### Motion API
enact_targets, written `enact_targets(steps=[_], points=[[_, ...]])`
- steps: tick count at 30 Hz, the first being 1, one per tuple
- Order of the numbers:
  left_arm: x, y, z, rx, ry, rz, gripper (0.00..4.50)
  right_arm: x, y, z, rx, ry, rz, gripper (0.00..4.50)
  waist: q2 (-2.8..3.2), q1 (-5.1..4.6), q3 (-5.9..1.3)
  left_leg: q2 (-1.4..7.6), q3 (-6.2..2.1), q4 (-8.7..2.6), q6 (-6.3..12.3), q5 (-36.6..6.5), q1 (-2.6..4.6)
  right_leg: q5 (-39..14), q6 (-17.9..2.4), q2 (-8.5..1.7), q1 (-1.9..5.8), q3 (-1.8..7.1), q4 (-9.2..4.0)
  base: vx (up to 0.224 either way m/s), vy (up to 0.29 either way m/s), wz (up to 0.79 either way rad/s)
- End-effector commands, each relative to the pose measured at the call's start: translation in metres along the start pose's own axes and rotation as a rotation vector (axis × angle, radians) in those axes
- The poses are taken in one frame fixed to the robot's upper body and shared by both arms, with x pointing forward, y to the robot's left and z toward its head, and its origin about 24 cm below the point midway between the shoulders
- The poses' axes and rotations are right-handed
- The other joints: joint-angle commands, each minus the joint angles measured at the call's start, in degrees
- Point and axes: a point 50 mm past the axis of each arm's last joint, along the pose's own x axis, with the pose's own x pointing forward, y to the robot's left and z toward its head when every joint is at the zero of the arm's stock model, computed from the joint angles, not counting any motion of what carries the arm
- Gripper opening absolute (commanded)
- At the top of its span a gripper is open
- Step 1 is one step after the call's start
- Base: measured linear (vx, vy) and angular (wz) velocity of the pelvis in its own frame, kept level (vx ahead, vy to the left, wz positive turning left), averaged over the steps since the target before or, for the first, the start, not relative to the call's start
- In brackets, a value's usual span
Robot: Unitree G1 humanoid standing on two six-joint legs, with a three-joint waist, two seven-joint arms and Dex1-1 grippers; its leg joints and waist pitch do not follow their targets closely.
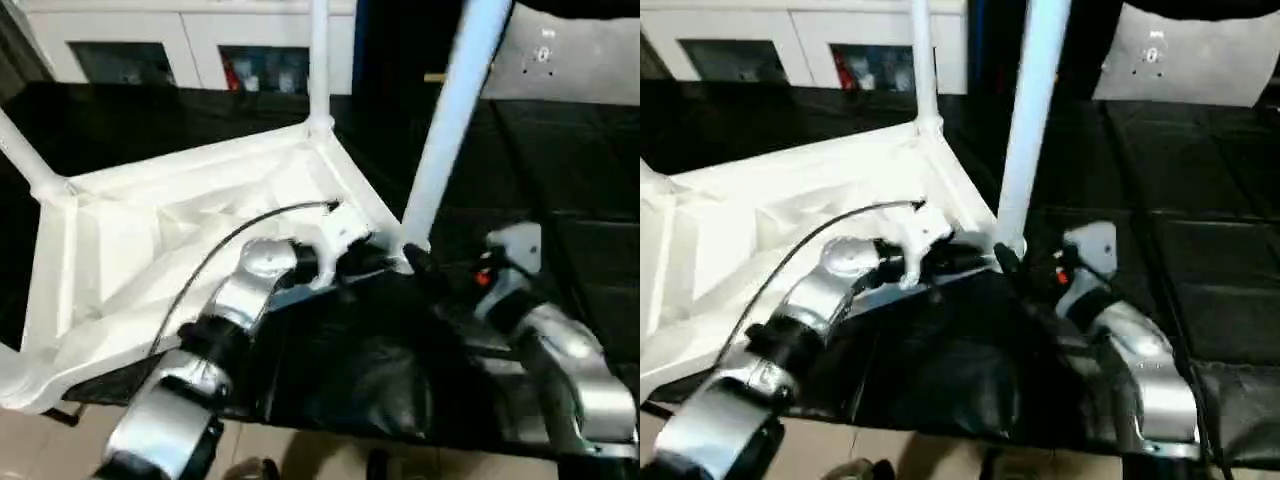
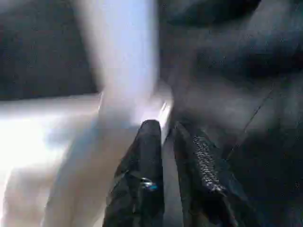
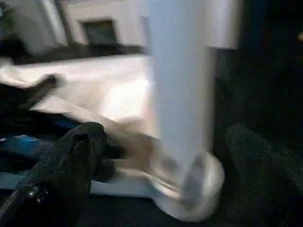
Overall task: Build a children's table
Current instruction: Rotate leg to tighten
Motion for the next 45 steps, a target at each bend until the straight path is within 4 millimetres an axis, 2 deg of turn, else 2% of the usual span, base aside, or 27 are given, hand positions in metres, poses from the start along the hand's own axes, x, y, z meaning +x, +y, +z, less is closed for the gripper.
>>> enact_targets(steps=[1, 2, 3, 4, 5, 6, 8, 9, 10, 11, 12, 14, 15, 17, 18, 21, 22, 23, 24, 25, 27, 31, 33, 34, 39, 41, 45], points=[[-0.019, 0.007, 0.004, -0.029, -0.006, 0.042, 0.97, 0.004, 0.008, 0.013, 0.017, -0.050, 0.079, 4.50, -0.88, 0.08, -3.87, 3.40, -1.37, -3.80, 8.01, -11.3, -0.39, -19.7, -9.8, -4.09, 3.86, 3.04, -3.78, 0.000, 0.000, 0.00], [-0.019, 0.007, 0.004, -0.029, -0.006, 0.042, 0.97, 0.004, 0.008, 0.013, 0.017, -0.050, 0.079, 4.50, -0.80, 0.03, -3.73, 3.18, -1.21, -3.71, 7.98, -11.6, -0.24, -20.9, -9.5, -4.01, 3.66, 2.99, -4.10, 0.000, 0.000, 0.00], [-0.030, 0.006, 0.000, -0.011, 0.034, 0.051, 0.99, 0.007, 0.012, 0.018, 0.015, -0.073, 0.108, 4.50, -0.74, -0.09, -3.66, 2.88, -1.09, -3.58, 7.23, -12.3, 0.03, -23.7, -8.6, -4.02, 3.51, 2.92, -4.48, 0.000, 0.000, 0.00], [-0.042, 0.006, -0.004, 0.001, 0.079, 0.063, 1.06, 0.010, 0.015, 0.022, 0.024, -0.098, 0.134, 4.50, -0.89, -0.16, -3.50, 3.01, -1.24, -3.75, 6.48, -12.6, 0.02, -25.3, -7.8, -4.11, 3.54, 3.01, -4.42, 0.000, 0.000, 0.00], [-0.042, 0.006, -0.004, 0.001, 0.079, 0.063, 1.06, 0.010, 0.015, 0.022, 0.024, -0.098, 0.134, 4.50, -0.78, -0.42, -3.34, 2.89, -1.29, -3.84, 6.38, -12.6, -0.23, -26.2, -7.1, -3.96, 3.49, 2.97, -4.52, 0.000, 0.000, 0.00], [-0.053, 0.006, -0.009, -0.004, 0.115, 0.081, 1.36, 0.012, 0.018, 0.025, 0.032, -0.106, 0.135, 4.50, -0.60, -0.49, -3.47, 2.86, -1.20, -3.76, 5.76, -12.8, 0.32, -27.3, -6.3, -3.85, 3.14, 2.98, -4.72, 0.000, 0.000, 0.00], [-0.074, 0.003, -0.017, -0.021, 0.182, 0.104, 1.39, 0.017, 0.024, 0.029, 0.041, -0.118, 0.162, 4.50, -0.48, -0.56, -3.69, 3.31, -1.46, -3.97, 5.12, -11.5, 0.29, -24.2, -7.2, -3.83, 3.21, 3.21, -3.96, 0.000, 0.000, 0.00], [-0.079, 0.001, -0.018, -0.024, 0.197, 0.103, 1.57, 0.019, 0.026, 0.030, 0.042, -0.123, 0.175, 4.50, -0.41, -0.75, -3.50, 3.29, -1.45, -4.11, 5.18, -11.6, 0.04, -24.0, -7.2, -3.66, 3.16, 3.19, -4.02, 0.000, 0.000, 0.00], [-0.091, -0.003, -0.020, -0.030, 0.227, 0.101, 1.57, 0.023, 0.031, 0.032, 0.042, -0.130, 0.204, 4.50, -0.17, -0.64, -3.69, 3.49, -1.38, -4.02, 4.56, -12.4, 0.74, -23.2, -7.7, -3.74, 2.83, 3.33, -3.93, 0.000, 0.000, 0.00], [-0.105, -0.010, -0.021, -0.041, 0.249, 0.097, 1.80, 0.028, 0.036, 0.033, 0.042, -0.131, 0.231, 4.50, -1.04, -0.97, -3.74, 3.54, -1.46, -4.12, 4.61, -11.8, 0.24, -22.0, -8.2, -3.79, 3.12, 3.41, -3.58, 0.000, 0.000, 0.00], [-0.114, -0.017, -0.019, -0.058, 0.243, 0.087, 1.85, 0.034, 0.041, 0.033, 0.040, -0.125, 0.248, 4.50, -1.58, -1.29, -3.67, 3.49, -1.12, -4.14, 4.54, -11.8, 0.37, -21.9, -8.7, -3.63, 2.75, 3.56, -3.49, 0.000, 0.000, 0.00], [-0.122, -0.024, -0.016, -0.076, 0.239, 0.079, 1.88, 0.043, 0.044, 0.030, 0.037, -0.109, 0.260, 4.50, -1.44, -1.16, -3.53, 3.38, -1.10, -4.03, 4.34, -11.4, 0.37, -22.4, -9.5, -3.95, 2.78, 3.78, -3.25, 0.000, 0.000, 0.00], [-0.125, -0.028, -0.014, -0.081, 0.241, 0.076, 1.95, 0.047, 0.046, 0.029, 0.036, -0.099, 0.263, 4.50, -0.85, -0.89, -3.23, 3.41, -1.01, -4.18, 3.92, -11.9, 0.62, -23.2, -9.6, -3.70, 2.38, 3.82, -3.42, 0.000, 0.000, 0.00], [-0.131, -0.035, -0.014, -0.097, 0.262, 0.063, 2.28, 0.057, 0.048, 0.026, 0.021, -0.068, 0.261, 4.50, -0.79, -0.59, -3.16, 3.51, -0.92, -4.17, 2.76, -13.5, 1.17, -24.1, -9.3, -3.60, 2.06, 3.91, -3.52, 0.000, 0.000, 0.00], [-0.137, -0.044, -0.015, -0.119, 0.293, 0.044, 2.28, 0.068, 0.053, 0.023, -0.006, -0.032, 0.272, 4.50, -1.08, -0.40, -3.09, 3.49, -1.12, -4.44, 1.78, -13.7, 0.82, -23.9, -9.3, -3.63, 2.39, 3.99, -3.08, 0.000, 0.000, 0.00], [-0.144, -0.055, -0.019, -0.158, 0.345, 0.032, 2.58, 0.086, 0.062, 0.017, -0.043, 0.011, 0.259, 4.50, -0.88, -0.56, -3.26, 3.45, -1.11, -4.35, 0.55, -14.1, 1.03, -22.8, -9.6, -3.66, 2.27, 4.29, -2.79, 0.000, 0.000, 0.00], [-0.144, -0.055, -0.019, -0.158, 0.345, 0.032, 2.70, 0.086, 0.062, 0.017, -0.043, 0.011, 0.259, 4.50, -0.98, -0.57, -3.11, 3.24, -0.96, -4.40, 0.53, -14.2, 1.02, -22.4, -9.6, -3.45, 2.33, 4.39, -3.00, 0.000, 0.000, 0.00], [-0.146, -0.057, -0.019, -0.169, 0.356, 0.037, 2.74, 0.091, 0.063, 0.016, -0.047, 0.017, 0.247, 4.50, -0.87, -0.34, -3.12, 3.27, -0.90, -4.30, 0.46, -14.4, 1.33, -22.4, -9.5, -3.43, 2.14, 4.51, -3.14, 0.000, 0.000, 0.00], [-0.150, -0.058, -0.023, -0.175, 0.391, 0.078, 2.78, 0.100, 0.060, 0.014, -0.067, 0.025, 0.156, 4.50, -0.65, -0.09, -3.22, 3.23, -0.99, -4.31, 0.24, -13.7, 1.22, -21.2, -9.8, -3.41, 2.38, 4.65, -2.81, 0.000, 0.000, 0.00], [-0.153, -0.058, -0.027, -0.180, 0.426, 0.117, 3.02, 0.109, 0.055, 0.011, -0.082, 0.038, 0.048, 4.50, -0.89, -0.18, -3.25, 3.19, -0.96, -4.38, -0.34, -13.2, 1.09, -20.1, -10.3, -3.28, 2.39, 4.72, -2.63, 0.000, 0.000, 0.00], [-0.158, -0.060, -0.034, -0.198, 0.479, 0.172, 3.13, 0.118, 0.044, 0.007, -0.123, 0.048, -0.105, 4.50, -1.00, -0.22, -3.26, 3.08, -0.91, -4.34, -0.98, -12.7, 1.07, -19.9, -10.7, -3.38, 2.40, 4.83, -2.39, 0.000, 0.000, 0.00], [-0.162, -0.062, -0.039, -0.213, 0.518, 0.216, 3.45, 0.119, 0.021, 0.002, -0.127, 0.057, -0.312, 4.50, -0.82, -0.11, -3.14, 2.87, -0.64, -4.09, -0.95, -14.0, 1.65, -20.0, -9.6, -2.95, 2.04, 4.91, -2.65, 0.000, 0.000, 0.00], [-0.164, -0.061, -0.041, -0.206, 0.532, 0.239, 3.45, 0.119, 0.013, 0.002, -0.092, 0.057, -0.383, 4.50, -0.85, 0.04, -3.34, 2.89, -0.70, -4.09, -0.96, -14.0, 1.60, -18.5, -9.5, -2.81, 2.22, 4.89, -2.34, 0.000, 0.000, 0.00], [-0.165, -0.060, -0.042, -0.198, 0.537, 0.255, 3.45, 0.118, 0.006, 0.001, -0.057, 0.054, -0.435, 4.50, -0.65, 0.02, -3.23, 2.92, -0.71, -4.14, -1.07, -14.4, 1.58, -17.5, -9.5, -2.74, 2.14, 4.91, -2.26, 0.000, 0.000, 0.00], [-0.164, -0.061, -0.047, -0.191, 0.545, 0.265, 3.45, 0.111, -0.020, -0.003, -0.049, 0.048, -0.604, 4.50, -0.81, 0.38, -3.28, 2.68, -0.64, -3.95, -1.31, -16.1, 1.54, -18.2, -9.2, -2.78, 2.14, 4.99, -2.14, 0.000, 0.000, 0.00], [-0.165, -0.061, -0.051, -0.189, 0.566, 0.290, 3.45, 0.104, -0.037, -0.003, -0.052, 0.039, -0.688, 4.50, -0.92, 0.49, -3.24, 2.64, -0.63, -3.85, -1.45, -16.9, 1.55, -19.6, -9.0, -2.77, 2.02, 4.97, -2.14, 0.000, 0.000, 0.00], [-0.165, -0.055, -0.056, -0.138, 0.577, 0.330, 3.45, 0.087, -0.068, -0.001, -0.064, 0.036, -0.800, 4.50, -1.10, 1.08, -3.26, 2.47, -0.50, -3.51, -1.25, -19.1, 2.08, -24.0, -7.6, -2.66, 1.59, 4.79, -2.75, 0.000, 0.000, 0.00]])
